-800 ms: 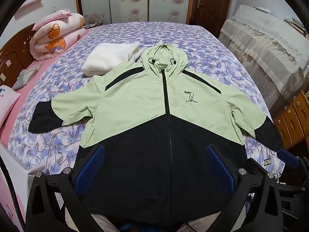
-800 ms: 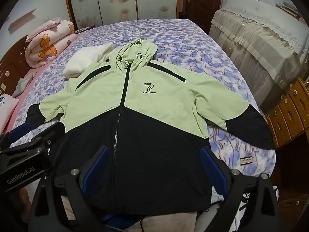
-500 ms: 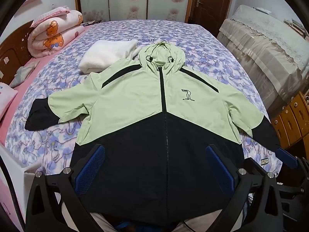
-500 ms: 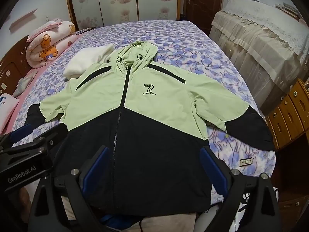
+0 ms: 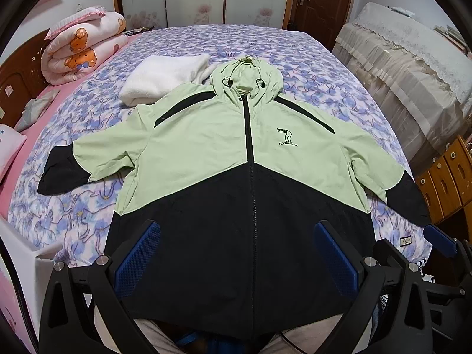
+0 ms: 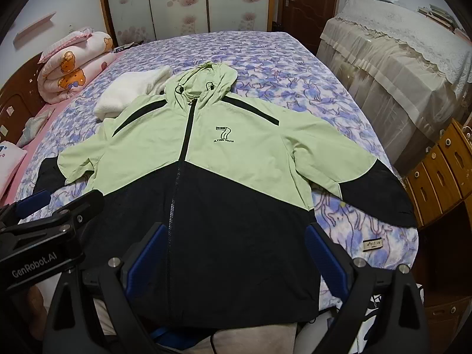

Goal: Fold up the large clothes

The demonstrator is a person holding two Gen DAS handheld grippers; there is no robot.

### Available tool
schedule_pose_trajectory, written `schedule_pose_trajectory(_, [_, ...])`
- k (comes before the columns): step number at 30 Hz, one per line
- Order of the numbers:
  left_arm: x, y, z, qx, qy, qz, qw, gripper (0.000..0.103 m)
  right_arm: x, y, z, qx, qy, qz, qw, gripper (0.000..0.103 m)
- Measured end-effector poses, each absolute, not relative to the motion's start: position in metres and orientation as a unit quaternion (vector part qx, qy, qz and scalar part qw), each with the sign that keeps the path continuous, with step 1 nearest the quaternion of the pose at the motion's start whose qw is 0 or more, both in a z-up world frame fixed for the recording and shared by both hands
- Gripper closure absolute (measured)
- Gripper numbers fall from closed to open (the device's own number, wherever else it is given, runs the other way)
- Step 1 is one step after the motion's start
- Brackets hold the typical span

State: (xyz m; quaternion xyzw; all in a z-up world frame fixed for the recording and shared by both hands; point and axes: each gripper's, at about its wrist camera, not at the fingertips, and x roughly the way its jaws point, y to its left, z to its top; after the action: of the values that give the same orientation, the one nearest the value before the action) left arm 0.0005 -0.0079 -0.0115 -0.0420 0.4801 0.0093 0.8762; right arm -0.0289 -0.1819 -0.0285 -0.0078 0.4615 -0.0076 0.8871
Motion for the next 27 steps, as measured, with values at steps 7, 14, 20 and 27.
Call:
schedule_pose_trajectory(7, [-0.0005,-0.0055,-0.0140,-0.045,0.484,0.009,0.874,0.001,-0.0306,-0.1811,-0.0337,-0.008,0.462,-0.009,0.887,0.008])
schedule_pose_trajectory(14, [-0.0014,-0.0044,-0.0160,-0.045,0.486,0.010,0.873,0.001,-0.0299,-0.1815,-0.0330,-0.007,0.463,-0.008,0.886,0.008])
schedule_pose_trajectory(20, [-0.0014,-0.0041,-0.0186,-0.044,0.488,0.010,0.872,0.001,-0.0301,-0.1824,-0.0342,-0.007,0.463,-0.008,0.886,0.008])
schedule_pose_trajectory(27, [-0.0015,-0.0029,-0.0188,-0.042,0.487,0.011,0.872,0.001,-0.0292,-0.1830,-0.0328,-0.007,0.464,-0.008,0.886,0.008])
